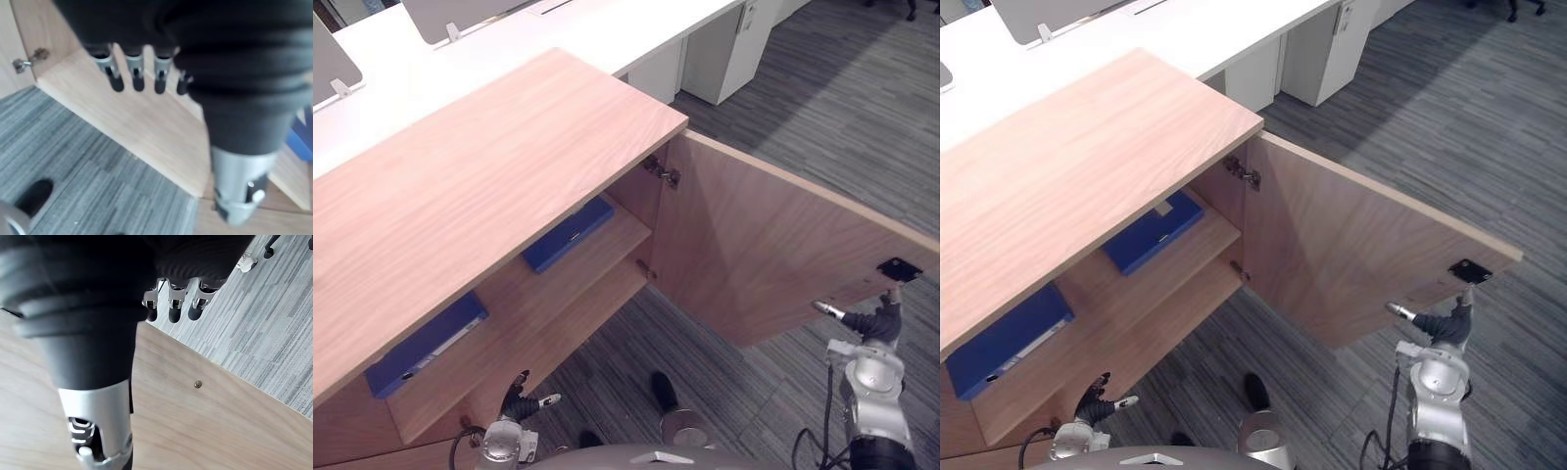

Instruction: Walk over to the cabinet, pick up the folder, carry it to the office cabinet, place the folder inside the office cabinet, then close the office cabinet door

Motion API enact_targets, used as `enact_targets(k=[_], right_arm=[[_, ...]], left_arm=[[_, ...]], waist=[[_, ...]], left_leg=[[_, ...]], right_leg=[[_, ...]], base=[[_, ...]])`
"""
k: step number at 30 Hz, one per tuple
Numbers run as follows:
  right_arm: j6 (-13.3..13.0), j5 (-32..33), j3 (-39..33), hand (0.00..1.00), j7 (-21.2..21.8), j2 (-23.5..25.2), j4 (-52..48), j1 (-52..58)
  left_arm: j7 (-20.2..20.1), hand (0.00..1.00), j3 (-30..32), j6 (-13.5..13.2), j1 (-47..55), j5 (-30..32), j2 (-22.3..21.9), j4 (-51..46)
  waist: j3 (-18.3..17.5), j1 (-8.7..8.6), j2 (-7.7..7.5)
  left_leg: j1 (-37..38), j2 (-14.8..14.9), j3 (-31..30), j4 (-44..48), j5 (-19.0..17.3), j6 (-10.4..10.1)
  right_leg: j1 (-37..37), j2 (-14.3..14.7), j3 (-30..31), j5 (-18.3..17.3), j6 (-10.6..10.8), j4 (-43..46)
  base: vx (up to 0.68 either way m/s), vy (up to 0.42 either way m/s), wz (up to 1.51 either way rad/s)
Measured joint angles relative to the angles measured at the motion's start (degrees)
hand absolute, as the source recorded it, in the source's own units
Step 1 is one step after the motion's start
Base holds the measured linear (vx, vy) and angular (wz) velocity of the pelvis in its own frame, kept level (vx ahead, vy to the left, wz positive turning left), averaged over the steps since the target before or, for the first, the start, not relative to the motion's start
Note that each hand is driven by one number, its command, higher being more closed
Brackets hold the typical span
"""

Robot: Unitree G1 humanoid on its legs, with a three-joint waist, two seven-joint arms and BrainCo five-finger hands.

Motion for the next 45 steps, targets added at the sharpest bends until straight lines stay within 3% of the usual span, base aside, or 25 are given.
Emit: enact_targets(k=[4, 9, 13, 24, 26, 27, 29, 30, 31, 32, 33, 36, 39, 45], right_arm=[[-0.1, -0.1, 3.1, 0.00, 0.0, 3.5, -3.8, 3.5], [-1.5, -0.2, 6.3, 0.00, 0.1, 6.6, -6.4, 7.0], [-1.8, 0.0, 9.0, 0.00, 0.1, 6.9, -8.1, 9.9], [-1.8, 0.1, 20.3, 0.00, 0.1, 6.9, -8.1, 15.7], [-1.8, 0.1, 23.1, 0.00, 0.1, 6.9, -8.1, 16.6], [-1.8, 0.1, 25.2, 0.00, 0.1, 6.8, -8.0, 17.0], [-1.7, 0.1, 27.6, 0.00, 0.2, 7.3, -8.0, 18.1], [-1.4, 0.1, 28.6, 0.00, 0.5, 7.2, -8.0, 18.4], [-1.1, 0.1, 29.8, 0.00, 1.4, 7.0, -7.8, 17.9], [-1.0, 0.1, 33.1, 0.00, 2.7, 7.1, -7.7, 17.4], [-1.0, -0.1, 34.4, 0.00, 3.7, 7.0, -7.6, 17.4], [-1.4, -2.6, 44.0, 0.00, 9.2, 7.1, -7.9, 11.6], [-2.0, -4.5, 47.8, 0.00, 11.9, 9.4, -7.9, 8.0], [-3.2, -4.5, 50.1, 0.00, 13.5, 14.3, -7.9, 3.8]], left_arm=[[0.1, 0.00, 0.0, 0.2, -0.3, 0.1, 0.0, 0.7], [0.3, 0.00, 0.8, 0.3, -1.0, 1.2, 0.0, 1.0], [1.0, 0.00, 1.8, 0.7, -1.6, 1.2, 0.0, 2.8], [2.4, 0.00, 2.1, 1.0, -4.9, 1.2, 0.2, 4.6], [2.5, 0.00, 2.1, 1.1, -5.2, 1.2, 0.1, 4.6], [2.5, 0.00, 2.0, 1.2, -5.3, 1.2, 0.1, 5.0], [2.5, 0.00, 2.1, 1.4, -5.9, 1.6, 0.9, 5.3], [2.5, 0.00, 2.0, 1.5, -6.2, 2.3, 0.8, 6.2], [2.5, 0.00, 1.9, 1.5, -6.4, 2.4, 0.5, 6.7], [2.5, 0.00, 1.9, 1.6, -7.0, 2.4, 0.5, 6.5], [2.5, 0.00, 2.0, 1.7, -7.0, 2.4, 0.9, 6.8], [2.5, 0.00, 1.7, 1.9, -7.1, 2.4, -0.5, 6.4], [2.5, 0.00, 1.3, 1.9, -7.0, 2.4, -1.5, 6.4], [2.5, 0.00, 0.7, 1.9, -5.8, 2.4, -1.5, 6.4]], waist=[[-0.6, 0.17, -1.54], [-0.6, 0.26, -1.73], [-0.8, 0.29, -1.95], [-1.6, 1.86, -5.38], [-1.6, 1.98, -5.89], [-1.4, 2.09, -5.21], [-1.6, 2.39, -6.98], [-1.7, 3.12, -7.06], [-1.1, 3.79, -5.52], [-1.7, 3.33, -6.98], [-1.7, 3.92, -7.13], [-1.6, 6.69, -5.99], [-1.7, 7.41, -4.69], [-1.6, 8.58, -5.53]], left_leg=[[0.0, 0.1, 0.2, 0.0, -0.1, -0.2], [0.0, 0.1, -0.1, 0.1, 0.1, -0.1], [0.0, 0.1, -1.2, 0.0, 0.2, -0.2], [0.2, 0.3, -4.7, -3.3, 3.1, -0.4], [0.2, 0.8, -5.3, -4.2, 4.1, -0.6], [-0.1, 2.4, -6.1, -4.6, 4.6, -0.7], [0.4, 2.3, -7.3, -5.3, 5.6, -1.1], [0.5, 2.7, -7.9, -5.8, 6.2, -1.3], [0.3, 4.2, -8.1, -6.4, 6.6, -1.2], [-0.2, 4.4, -9.8, -6.8, 7.7, -2.2], [-0.1, 3.9, -10.4, -7.3, 8.6, -2.5], [-0.6, 4.8, -11.4, -7.8, 10.1, -2.9], [-1.1, 4.6, -12.6, -8.6, 11.4, -2.8], [-1.1, 3.1, -14.1, -8.7, 11.6, -2.4]], right_leg=[[-0.4, -0.1, -0.2, 0.5, -0.7, 0.0], [-0.5, 0.0, -0.5, 1.3, -0.8, 0.4], [-0.5, -0.1, -1.7, 1.7, -0.5, 0.4], [-1.3, 0.6, -6.2, 1.7, -0.5, 0.9], [-1.2, 1.4, -6.3, 0.9, 0.0, 0.6], [-1.1, 2.9, -6.2, -1.1, -0.1, 0.9], [-0.4, 3.0, -6.6, -2.1, -0.4, 1.2], [-0.2, 3.5, -6.9, -2.7, 0.3, 1.0], [-0.1, 4.6, -6.9, -3.9, 0.8, 1.0], [0.3, 4.5, -6.0, -4.9, -1.7, 4.9], [1.3, 4.1, -7.2, -3.8, -1.8, 3.6], [1.3, 4.9, -8.1, -3.7, -1.9, 3.0], [1.0, 4.7, -9.3, -3.7, -2.0, 3.0], [1.6, 3.2, -9.7, -4.0, -1.6, 3.6]], base=[[-0.10, -0.061, -0.18], [-0.05, -0.053, -0.10], [-0.05, -0.050, -0.02], [-0.05, -0.048, -0.05], [-0.05, -0.071, 0.03], [-0.04, -0.074, 0.05], [-0.01, -0.065, 0.11], [-0.03, -0.087, 0.08], [-0.01, -0.103, 0.36], [0.05, -0.048, 0.50], [0.06, -0.044, 0.53], [-0.04, -0.087, 0.23], [-0.04, -0.025, 0.27], [-0.01, 0.049, 0.17]])
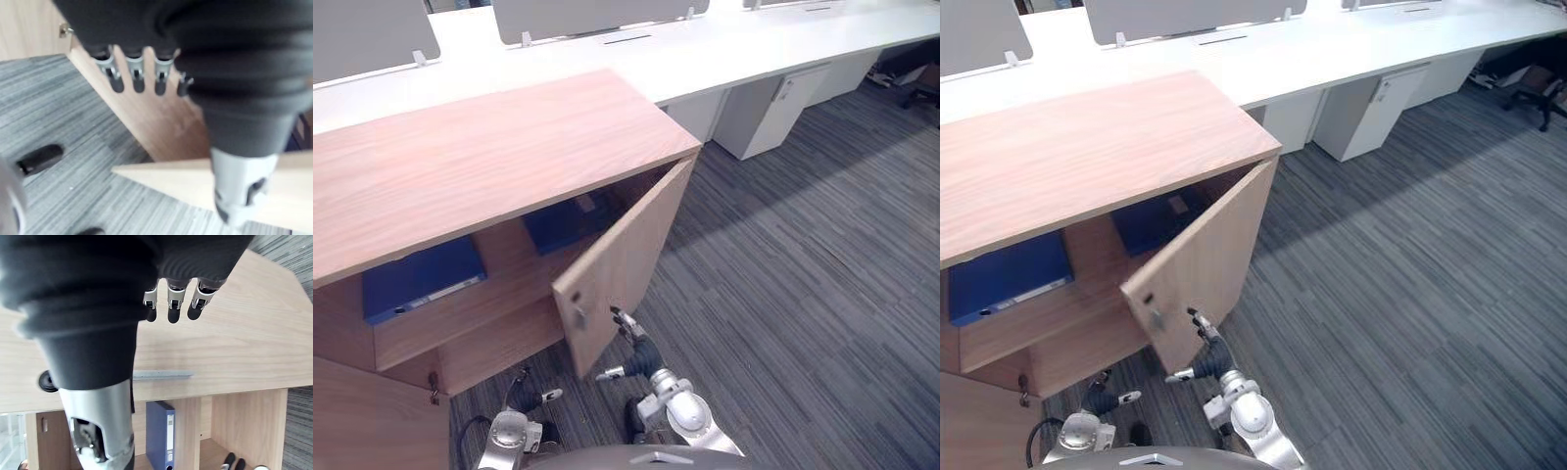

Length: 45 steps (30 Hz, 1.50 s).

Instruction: Walk over to the cabinet, pick up the folder, carry it to the office cabinet, place the folder inside the office cabinet, then close the office cabinet door

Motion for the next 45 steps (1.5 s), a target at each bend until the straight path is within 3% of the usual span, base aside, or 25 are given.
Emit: enact_targets(k=[6, 15, 25, 32, 45], right_arm=[[0.0, -3.7, -2.3, 0.00, -0.2, 0.2, 2.1, -0.8], [0.6, -6.7, -18.1, 0.00, -3.6, 0.4, 7.5, -1.0], [2.2, -6.7, -28.0, 0.00, -6.8, 2.9, 23.1, -0.9], [4.3, -6.6, -30.0, 0.00, -7.2, 3.6, 33.6, -0.9], [5.7, -5.9, -34.0, 0.00, -7.2, 4.3, 45.1, -5.1]], left_arm=[[0.0, 0.00, -0.5, 0.0, 0.6, 0.0, 0.4, 0.0], [-0.1, 0.00, -0.8, 0.0, 0.9, 0.0, 2.0, 0.0], [-0.1, 0.00, 1.5, 0.0, 0.8, -0.2, 2.7, 0.0], [0.0, 0.00, 3.2, 0.2, 1.1, -1.3, 2.4, 1.2], [0.2, 0.00, 4.2, 0.7, 0.3, -3.6, 1.6, 4.8]], waist=[[-0.4, 0.42, -1.77], [-0.5, 0.59, -2.01], [-0.5, 0.62, -2.10], [-0.6, 0.53, -1.99], [-0.8, 0.46, -2.02]], left_leg=[[-0.4, -2.9, -1.6, -0.1, -0.7, 1.9], [0.3, -6.6, -3.2, 0.0, -2.3, 4.1], [1.2, -6.8, -6.5, 0.0, -2.6, 4.0], [1.2, -6.9, -9.3, -0.1, -2.3, 3.9], [2.9, -7.9, -12.6, -0.2, -2.0, 4.3]], right_leg=[[0.4, -2.8, 0.1, 0.0, 0.5, 0.3], [2.1, -5.9, 0.0, 0.7, 2.4, 0.5], [4.3, -6.2, -3.1, -1.0, 2.2, 1.0], [5.6, -6.5, -6.1, -2.7, 2.0, 1.5], [9.5, -7.5, -10.0, -3.0, 2.4, 0.3]], base=[[0.05, 0.102, 0.16], [0.10, 0.082, 0.15], [0.03, -0.014, 0.16], [-0.04, -0.023, 0.21], [0.00, 0.001, 0.14]])
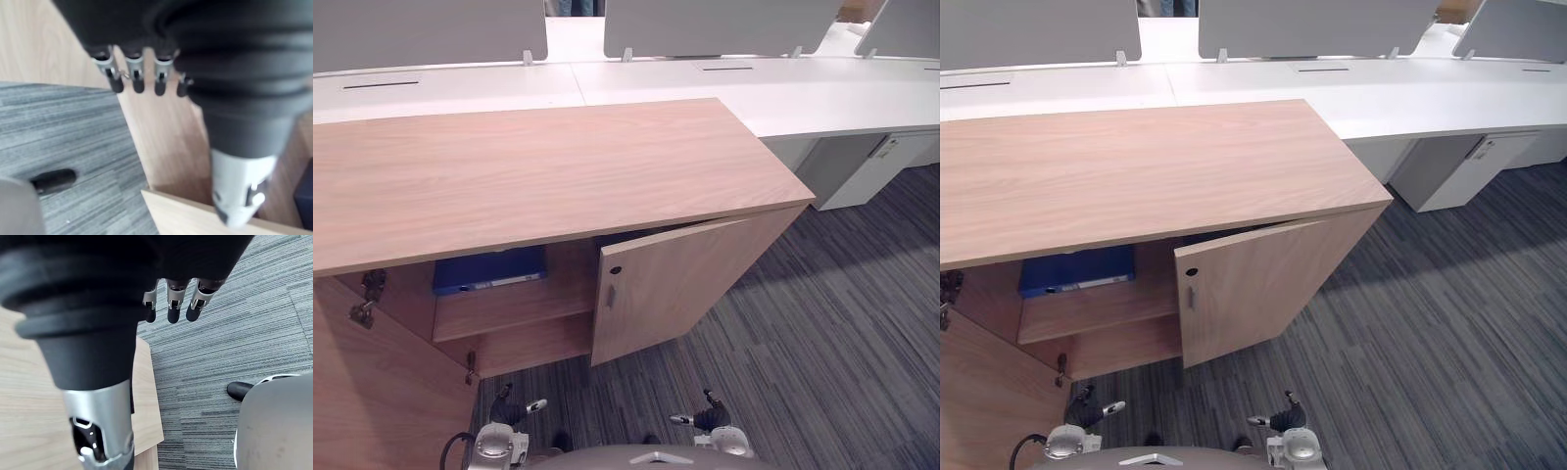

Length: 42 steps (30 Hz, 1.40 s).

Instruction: Walk over to the cabinet, pick up the folder, carry it to the office cabinet, place the folder inside the office cabinet, then close the office cabinet door

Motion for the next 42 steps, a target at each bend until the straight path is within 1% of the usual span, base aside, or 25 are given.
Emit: enact_targets(k=[5, 9, 15, 20, 21, 22, 23, 24, 25, 26, 27, 28, 29, 30, 31, 32, 33, 34, 35, 36, 37, 38, 39, 40, 42], right_arm=[[1.1, 1.4, -2.1, 0.00, 0.0, 0.5, 2.4, -1.5], [1.1, 1.5, -2.1, 0.00, 0.0, 0.6, 3.4, -1.9], [1.1, 1.5, -2.0, 0.00, 0.0, 0.5, 4.4, -2.5], [1.3, 1.0, -1.4, 0.00, 0.0, 0.7, 4.4, -3.7], [1.3, 1.0, -1.2, 0.00, 0.0, 0.7, 4.3, -3.6], [1.4, 0.9, -0.9, 0.00, 0.0, 0.6, 4.3, -3.7], [1.3, 0.9, -0.8, 0.00, 0.0, 0.6, 4.2, -3.7], [1.3, 1.0, -0.8, 0.00, 0.0, 0.6, 4.1, -3.7], [1.2, 1.0, -0.6, 0.00, 0.0, 0.7, 3.7, -3.7], [1.3, 1.0, 0.0, 0.00, 0.0, 0.7, 3.7, -3.5], [1.3, 1.0, 0.3, 0.00, 0.0, 0.7, 3.6, -3.7], [1.3, 1.1, 0.3, 0.00, 0.0, 0.8, 3.6, -4.4], [1.3, 1.1, 0.3, 0.00, 0.0, 0.6, 3.6, -4.9], [1.3, 1.1, 0.2, 0.00, -0.1, 0.1, 3.3, -5.3], [1.3, 1.1, 0.2, 0.00, -0.1, -0.1, 3.2, -5.4], [1.3, 1.2, 0.1, 0.00, -0.2, -0.4, 3.2, -5.3], [1.3, 1.4, 0.1, 0.00, -0.4, -0.3, 2.9, -5.3], [1.4, 1.6, 0.0, 0.00, -0.5, 0.0, 2.0, -4.7], [1.3, 1.6, -0.2, 0.00, -0.5, 0.4, 1.4, -4.7], [1.3, 1.6, -1.0, 0.00, -0.6, 0.6, 0.3, -4.3], [1.2, 1.7, -2.3, 0.00, -1.1, 0.5, -1.2, -2.8], [1.3, 1.7, -3.3, 0.00, -1.6, 0.4, -1.3, -1.8], [1.2, 2.3, -4.0, 0.00, -1.6, 0.5, -1.7, -1.6], [1.2, 2.3, -4.9, 0.00, -1.6, 0.2, -2.0, -1.8], [1.2, 2.3, -5.0, 0.00, -1.5, 1.6, -1.0, -1.6]], left_arm=[[-0.2, 0.00, 0.0, 0.1, -0.2, -0.5, -0.1, 0.7], [-0.2, 0.00, 0.0, 0.1, -0.3, -1.1, -0.1, 1.0], [-0.3, 0.00, 0.2, 0.1, -0.6, -1.7, -0.2, 1.8], [-0.3, 0.00, 2.2, 0.1, -0.7, -4.6, 0.0, 1.3], [-0.2, 0.00, 2.5, 0.1, -0.8, -5.6, 0.2, 0.7], [-0.2, 0.00, 2.9, 0.2, -0.7, -5.8, 0.2, 0.0], [-0.1, 0.00, 3.6, 0.1, -0.7, -6.3, 0.2, -0.7], [0.0, 0.00, 3.9, 0.1, -0.7, -6.7, 0.1, -0.8], [0.2, 0.00, 4.0, 0.2, -0.6, -6.8, 0.2, -0.8], [0.5, 0.00, 4.9, 0.1, -0.3, -7.0, 0.4, -1.0], [1.0, 0.00, 5.3, 0.1, 0.1, -7.8, 0.4, -1.7], [1.2, 0.00, 5.7, 0.1, 0.2, -7.9, 0.3, -2.2], [1.3, 0.00, 5.8, 0.1, 0.0, -7.9, 0.2, -2.2], [1.3, 0.00, 5.4, 0.1, -0.5, -7.9, -1.0, -2.2], [1.3, 0.00, 5.4, 0.1, -0.6, -7.9, -1.6, -2.2], [1.4, 0.00, 5.4, 0.1, -0.9, -8.0, -2.6, -2.5], [1.4, 0.00, 4.3, 0.1, -1.0, -8.0, -2.7, -3.2], [1.4, 0.00, 3.7, 0.0, -1.1, -7.9, -2.6, -4.0], [1.3, 0.00, 3.9, -0.1, -1.5, -7.9, -2.8, -4.5], [1.3, 0.00, 4.0, 0.1, -1.4, -7.9, -3.4, -4.5], [1.0, 0.00, 4.1, 0.1, -0.6, -7.8, -4.1, -4.5], [0.8, 0.00, 4.1, 0.1, -0.9, -7.8, -4.3, -4.5], [0.8, 0.00, 4.1, 0.1, -1.0, -7.8, -4.4, -4.5], [0.7, 0.00, 4.1, 0.0, -1.4, -7.8, -4.3, -4.5], [0.6, 0.00, 3.6, 0.0, -1.5, -7.8, -3.2, -4.5]], waist=[[0.0, -0.43, 0.01], [0.1, -0.43, 0.13], [0.3, -0.14, 0.49], [0.6, 0.16, -0.33], [0.6, 0.04, -0.87], [1.0, 0.21, -0.71], [1.4, 0.77, 0.05], [1.8, 0.94, 0.66], [1.8, 0.84, 0.50], [1.7, 1.66, 0.48], [1.3, 2.61, -0.11], [1.0, 2.92, -0.55], [1.0, 2.85, -0.50], [2.0, 2.22, 0.66], [2.4, 2.22, 1.14], [2.9, 2.21, 1.95], [3.0, 1.85, 2.11], [3.1, 1.31, 1.72], [3.4, 1.32, 1.62], [3.5, 1.10, 1.63], [3.3, 0.40, 2.05], [2.9, -0.51, 2.85], [2.7, -0.92, 3.45], [2.6, -1.46, 4.55], [2.2, -1.22, 3.17]], left_leg=[[0.5, 0.0, -0.1, 0.0, 0.0, 0.0], [1.2, 0.1, 0.3, 0.0, 0.0, -0.1], [0.8, 0.4, 2.0, 0.0, -0.8, -0.5], [-3.5, 0.4, 2.3, 0.5, -0.6, -0.2], [-5.6, 0.4, 1.4, 3.3, -1.4, 0.3], [-6.6, 0.6, 0.8, 5.1, -2.1, 0.5], [-8.0, 1.1, -0.2, 7.2, -3.2, 0.6], [-8.2, 1.2, -0.7, 7.5, -3.3, 0.6], [-8.5, 1.0, -2.3, 8.1, -3.4, 0.4], [-8.6, 0.9, -4.1, 8.1, -3.2, -0.2], [-9.6, 0.9, -4.7, 8.2, -2.8, -0.9], [-11.2, 0.8, -5.7, 8.2, -2.1, -1.4], [-12.0, 0.7, -6.5, 8.3, -1.7, -1.7], [-13.1, 1.0, -8.0, 8.6, -0.2, -2.6], [-13.3, 1.1, -8.2, 8.6, 0.1, -2.9], [-13.9, 1.3, -8.9, 8.9, 1.0, -3.7], [-15.1, 1.0, -8.8, 8.3, 4.8, -5.7], [-14.9, 1.1, -7.5, 6.7, 5.7, -6.1], [-15.4, 1.7, -3.9, 9.9, 3.0, -5.6], [-16.2, 3.2, 2.0, 18.5, -3.5, -3.7], [-14.4, 5.4, 6.9, 27.0, -9.9, -4.5], [-11.3, 6.7, 8.5, 28.1, -13.0, -5.0], [-10.1, 7.1, 8.8, 27.1, -14.0, -4.8], [-8.4, 6.9, 8.4, 22.2, -14.7, -4.2], [-7.1, 5.0, 8.1, 15.7, -12.1, -3.0]], right_leg=[[0.6, 0.0, -0.3, 0.0, 0.0, 0.0], [1.0, 0.1, 0.1, -0.4, -0.5, 0.1], [-0.5, 0.3, 1.8, -0.6, -0.2, 0.3], [-6.9, -0.1, 3.0, -1.0, 0.3, 5.2], [-7.8, -0.6, 2.6, -1.3, 0.5, 6.5], [-7.9, -0.7, 2.7, -1.3, 0.5, 7.1], [-8.3, -0.5, 2.9, -1.6, 0.5, 8.2], [-8.6, -0.5, 3.4, -2.5, 0.0, 9.8], [-9.4, -0.5, 4.8, -4.5, -0.9, 13.4], [-9.2, -0.1, 6.7, -5.6, -0.8, 14.2], [-9.1, 0.0, 7.0, -6.3, -0.6, 12.6], [-9.1, 0.1, 6.4, -6.8, -0.6, 10.5], [-9.2, 0.2, 5.5, -6.7, -0.6, 9.7], [-9.2, 0.5, 3.3, -6.7, -0.9, 9.8], [-9.2, 0.6, 2.4, -6.9, -1.1, 10.2], [-9.1, 0.9, 0.9, -7.3, -1.7, 11.2], [-9.7, 0.6, -0.2, -7.6, -2.5, 12.5], [-9.9, -0.7, -1.6, -7.5, -3.1, 12.2], [-9.8, -0.9, -2.6, -7.7, -3.4, 12.2], [-9.8, -1.1, -3.5, -7.7, -3.4, 13.0], [-9.7, -1.4, -5.8, -7.9, -3.7, 14.1], [-9.6, -1.6, -7.5, -8.0, -3.5, 14.4], [-9.7, -1.6, -8.3, -8.0, -3.3, 14.7], [-10.0, -0.9, -8.6, -8.2, -2.2, 15.2], [-10.3, -1.2, -8.4, -7.0, -2.5, 13.5]], base=[[0.00, 0.000, 0.00], [-0.03, -0.012, -0.05], [-0.05, -0.007, -0.14], [0.00, 0.008, -0.03], [0.07, 0.022, 0.34], [0.05, 0.032, 0.46], [0.04, 0.021, 0.34], [0.06, 0.012, 0.59], [0.09, -0.020, 0.76], [0.09, -0.056, 0.78], [0.07, -0.109, 0.60], [0.03, -0.112, 0.40], [-0.01, -0.151, 0.73], [-0.04, -0.120, 0.71], [-0.08, -0.129, 0.82], [-0.13, -0.097, 0.80], [-0.16, -0.081, 0.99], [-0.15, -0.048, 0.86], [-0.12, -0.049, 0.61], [-0.15, -0.040, 0.59], [-0.20, 0.042, 0.78], [-0.18, 0.118, 0.74], [-0.13, 0.135, 0.66], [-0.12, 0.102, 0.47], [-0.11, 0.066, 0.30]])
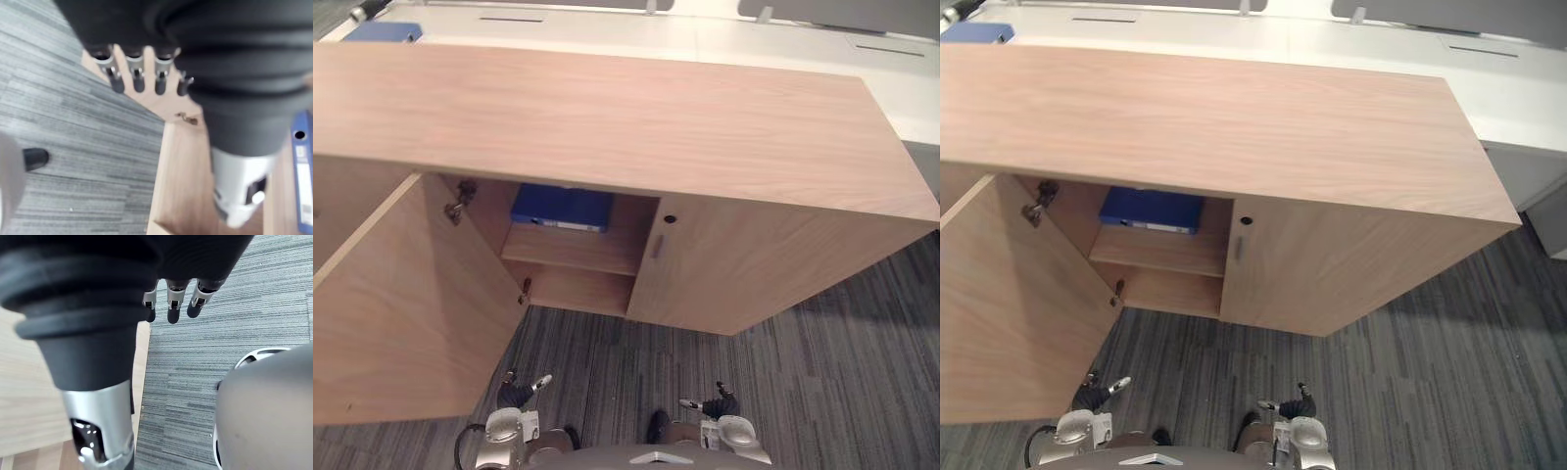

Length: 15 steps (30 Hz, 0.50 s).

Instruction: Walk over to the cabinet, pick up the folder, carry it to the office cabinet, place the folder inside the office cabinet, then close the office cabinet door

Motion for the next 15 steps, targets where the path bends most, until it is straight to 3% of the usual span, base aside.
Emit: enact_targets(k=[2, 6, 10, 15], right_arm=[[0.0, 0.1, -0.2, 0.00, 0.0, 0.3, 0.9, 0.3], [0.1, 0.0, -1.6, 0.00, 0.0, -0.2, 1.2, -0.2], [0.1, -0.2, -1.6, 0.00, -0.1, -0.8, 2.1, -0.5], [0.2, -0.2, -1.5, 0.00, -0.1, -0.8, 4.0, -1.6]], left_arm=[[-0.2, 0.00, -0.5, 0.1, 1.3, 0.1, 1.2, 0.3], [-0.3, 0.00, -1.8, 0.2, 2.0, 1.2, 1.7, 2.7], [-0.5, 0.00, -1.9, 0.3, 2.8, 1.2, 1.5, 3.0], [-0.4, 0.00, -1.2, 0.3, 2.4, 1.1, 1.4, 5.1]], waist=[[-0.9, -0.11, -1.05], [-1.2, -0.13, 0.23], [-1.1, 0.05, 1.13], [-1.3, 0.06, 0.64]], left_leg=[[2.1, -1.8, -1.3, -6.6, 4.3, 0.6], [4.6, -3.4, -3.1, -14.2, 9.6, 1.5], [6.5, -3.2, -3.9, -15.1, 10.0, 1.5], [6.2, -2.9, -6.2, -15.6, 11.2, 1.3]], right_leg=[[1.4, 0.1, -0.2, 2.8, 0.4, -4.5], [3.1, 0.6, -0.6, 5.7, 0.7, -8.6], [6.0, 1.3, -1.5, 6.4, 0.7, -9.8], [6.4, 1.5, -3.5, 6.0, -0.2, -9.8]], base=[[-0.06, 0.041, 0.29], [-0.06, 0.031, 0.22], [-0.05, -0.016, 0.10], [-0.06, -0.041, 0.21]])
